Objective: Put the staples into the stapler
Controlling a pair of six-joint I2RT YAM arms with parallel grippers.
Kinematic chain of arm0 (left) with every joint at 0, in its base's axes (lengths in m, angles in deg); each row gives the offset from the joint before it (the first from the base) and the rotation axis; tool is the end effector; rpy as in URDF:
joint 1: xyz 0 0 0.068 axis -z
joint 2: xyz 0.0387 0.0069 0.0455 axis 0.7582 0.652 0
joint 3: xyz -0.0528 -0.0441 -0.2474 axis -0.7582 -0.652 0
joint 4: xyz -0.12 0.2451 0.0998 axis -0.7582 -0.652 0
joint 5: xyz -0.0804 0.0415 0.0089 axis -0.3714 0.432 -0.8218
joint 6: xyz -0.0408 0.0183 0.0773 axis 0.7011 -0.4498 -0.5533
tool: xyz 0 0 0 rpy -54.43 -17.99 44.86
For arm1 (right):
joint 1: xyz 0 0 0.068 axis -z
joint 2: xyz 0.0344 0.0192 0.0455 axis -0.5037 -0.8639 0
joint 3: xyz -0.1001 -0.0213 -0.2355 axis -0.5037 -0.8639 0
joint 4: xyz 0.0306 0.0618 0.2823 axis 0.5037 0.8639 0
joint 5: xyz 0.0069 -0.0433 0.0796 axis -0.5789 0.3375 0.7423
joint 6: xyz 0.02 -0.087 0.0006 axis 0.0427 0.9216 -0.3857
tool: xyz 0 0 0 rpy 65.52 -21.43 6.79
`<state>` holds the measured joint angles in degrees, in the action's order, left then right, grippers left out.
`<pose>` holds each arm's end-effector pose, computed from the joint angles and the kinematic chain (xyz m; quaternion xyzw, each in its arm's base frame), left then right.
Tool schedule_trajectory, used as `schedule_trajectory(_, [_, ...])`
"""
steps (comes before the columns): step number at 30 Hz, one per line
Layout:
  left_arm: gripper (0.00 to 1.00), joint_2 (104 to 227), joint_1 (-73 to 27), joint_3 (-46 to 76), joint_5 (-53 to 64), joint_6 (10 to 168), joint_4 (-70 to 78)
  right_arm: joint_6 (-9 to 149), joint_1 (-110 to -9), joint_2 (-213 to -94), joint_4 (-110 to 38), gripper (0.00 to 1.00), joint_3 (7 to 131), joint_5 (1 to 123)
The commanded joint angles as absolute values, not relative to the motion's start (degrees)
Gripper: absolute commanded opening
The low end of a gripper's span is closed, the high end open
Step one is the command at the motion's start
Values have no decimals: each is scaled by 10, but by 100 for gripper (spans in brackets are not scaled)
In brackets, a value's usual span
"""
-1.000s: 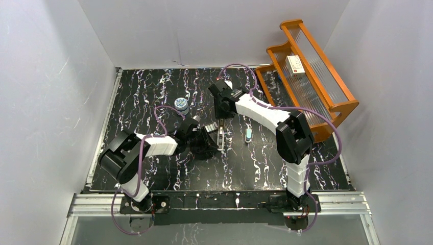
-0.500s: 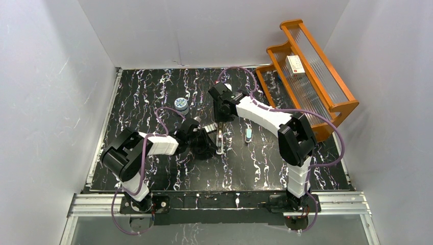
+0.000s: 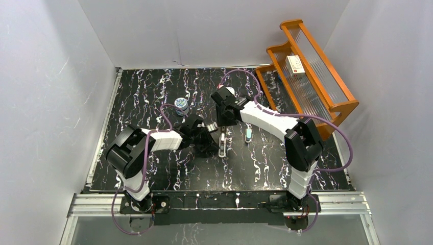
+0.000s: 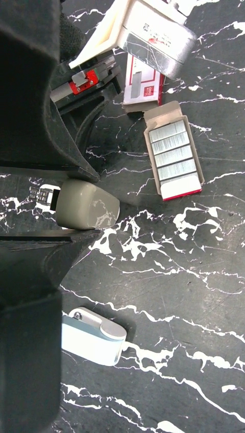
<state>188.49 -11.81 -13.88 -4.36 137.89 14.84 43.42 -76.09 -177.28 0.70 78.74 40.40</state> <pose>0.2820 -0.2477 0.0646 -0.1158 0.8979 -0.3959 0.1541 0.3252 0.3063 0.1882 -0.0672 0.9499 0.0861 0.2929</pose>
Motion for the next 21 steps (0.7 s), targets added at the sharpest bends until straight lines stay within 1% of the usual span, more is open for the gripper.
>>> schedule_trajectory(1, [0, 1916, -88, -124, -27, 1372, 103, 409, -779, -1731, 4, 28, 768, 445])
schedule_trajectory(14, [0, 1957, -51, -100, -39, 1392, 102, 360, -803, -1679, -1, 29, 672, 462])
schedule_trajectory(21, [1, 1974, -49, -108, -55, 1405, 123, 327, -832, -1670, 17, 26, 637, 469])
